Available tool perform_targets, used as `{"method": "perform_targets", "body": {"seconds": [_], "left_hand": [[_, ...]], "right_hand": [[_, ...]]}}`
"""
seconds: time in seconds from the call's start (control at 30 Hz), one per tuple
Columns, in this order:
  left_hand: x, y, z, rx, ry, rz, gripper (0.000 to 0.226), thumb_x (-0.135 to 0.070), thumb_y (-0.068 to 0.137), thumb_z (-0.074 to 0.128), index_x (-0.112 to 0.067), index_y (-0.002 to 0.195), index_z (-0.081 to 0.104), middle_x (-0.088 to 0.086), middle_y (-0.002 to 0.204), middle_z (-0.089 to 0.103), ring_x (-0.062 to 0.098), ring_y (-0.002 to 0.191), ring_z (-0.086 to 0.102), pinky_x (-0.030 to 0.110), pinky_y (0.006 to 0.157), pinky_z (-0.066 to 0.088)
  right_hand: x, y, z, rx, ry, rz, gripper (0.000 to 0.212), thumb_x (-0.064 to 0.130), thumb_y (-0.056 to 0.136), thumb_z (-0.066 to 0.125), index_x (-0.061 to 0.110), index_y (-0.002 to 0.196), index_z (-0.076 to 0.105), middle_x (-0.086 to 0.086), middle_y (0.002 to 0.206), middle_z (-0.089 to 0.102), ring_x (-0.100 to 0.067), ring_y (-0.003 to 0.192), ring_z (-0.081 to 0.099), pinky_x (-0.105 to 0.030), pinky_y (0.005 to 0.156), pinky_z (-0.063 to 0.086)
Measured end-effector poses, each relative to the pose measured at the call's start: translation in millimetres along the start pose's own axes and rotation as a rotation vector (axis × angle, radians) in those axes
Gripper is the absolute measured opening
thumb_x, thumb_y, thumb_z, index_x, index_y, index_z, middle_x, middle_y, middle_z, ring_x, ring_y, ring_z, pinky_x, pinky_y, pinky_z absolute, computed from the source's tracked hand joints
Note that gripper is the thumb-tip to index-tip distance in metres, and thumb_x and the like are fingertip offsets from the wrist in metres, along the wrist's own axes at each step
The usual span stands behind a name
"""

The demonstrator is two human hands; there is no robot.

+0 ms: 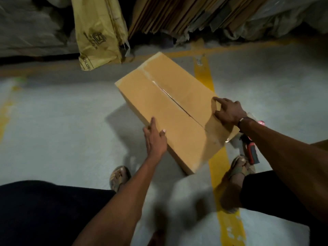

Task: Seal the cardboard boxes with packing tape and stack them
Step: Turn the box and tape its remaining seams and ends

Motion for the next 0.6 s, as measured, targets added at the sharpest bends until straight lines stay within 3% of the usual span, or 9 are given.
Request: {"method": "perform_targets", "body": {"seconds": [0.1, 0.27, 0.43, 0.6], "left_hand": [[6, 24, -17, -0.029, -0.002, 0.033, 0.068, -0.027, 0.105, 0.060, -0.017, 0.163, 0.028, 0.016, 0.153, 0.042, 0.037, 0.137, 0.047, 0.041, 0.109, 0.040], [-5, -20, -13, -0.011, -0.043, -0.113, 0.075, -0.040, 0.104, 0.060, -0.014, 0.161, 0.020, 0.019, 0.158, 0.034, 0.042, 0.138, 0.045, 0.044, 0.105, 0.041], [-8, -74, 27, 0.072, -0.050, -0.153, 0.096, -0.031, 0.103, 0.062, -0.010, 0.165, -0.008, 0.018, 0.169, 0.012, 0.045, 0.141, 0.043, 0.044, 0.111, 0.040], [0, -36, 19, 0.028, 0.027, -0.120, 0.094, -0.023, 0.102, 0.063, -0.014, 0.166, -0.006, 0.015, 0.170, 0.011, 0.045, 0.143, 0.040, 0.045, 0.113, 0.038]], "right_hand": [[-13, -31, 8, -0.029, 0.201, 0.000, 0.070, 0.043, 0.092, 0.066, 0.041, 0.155, 0.036, -0.011, 0.152, 0.049, -0.041, 0.128, 0.052, -0.054, 0.105, 0.048], [-24, -69, 32, -0.111, 0.414, 0.132, 0.064, 0.051, 0.097, 0.062, 0.047, 0.154, 0.034, -0.019, 0.141, 0.054, -0.041, 0.120, 0.058, -0.043, 0.095, 0.052], [-15, -82, 40, -0.184, 0.494, 0.136, 0.066, 0.050, 0.092, 0.069, 0.044, 0.152, 0.042, -0.019, 0.136, 0.061, -0.040, 0.115, 0.062, -0.049, 0.095, 0.054], [0, -85, 46, -0.215, 0.523, 0.137, 0.070, 0.049, 0.093, 0.069, 0.037, 0.155, 0.040, -0.020, 0.138, 0.061, -0.040, 0.121, 0.059, -0.048, 0.100, 0.052]]}}
Point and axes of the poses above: each hand's wrist, its own y-axis towards the middle knuckle, its own z-axis out of the palm, x = y × z, the point moved 4 cm from there along y, towards the middle knuckle
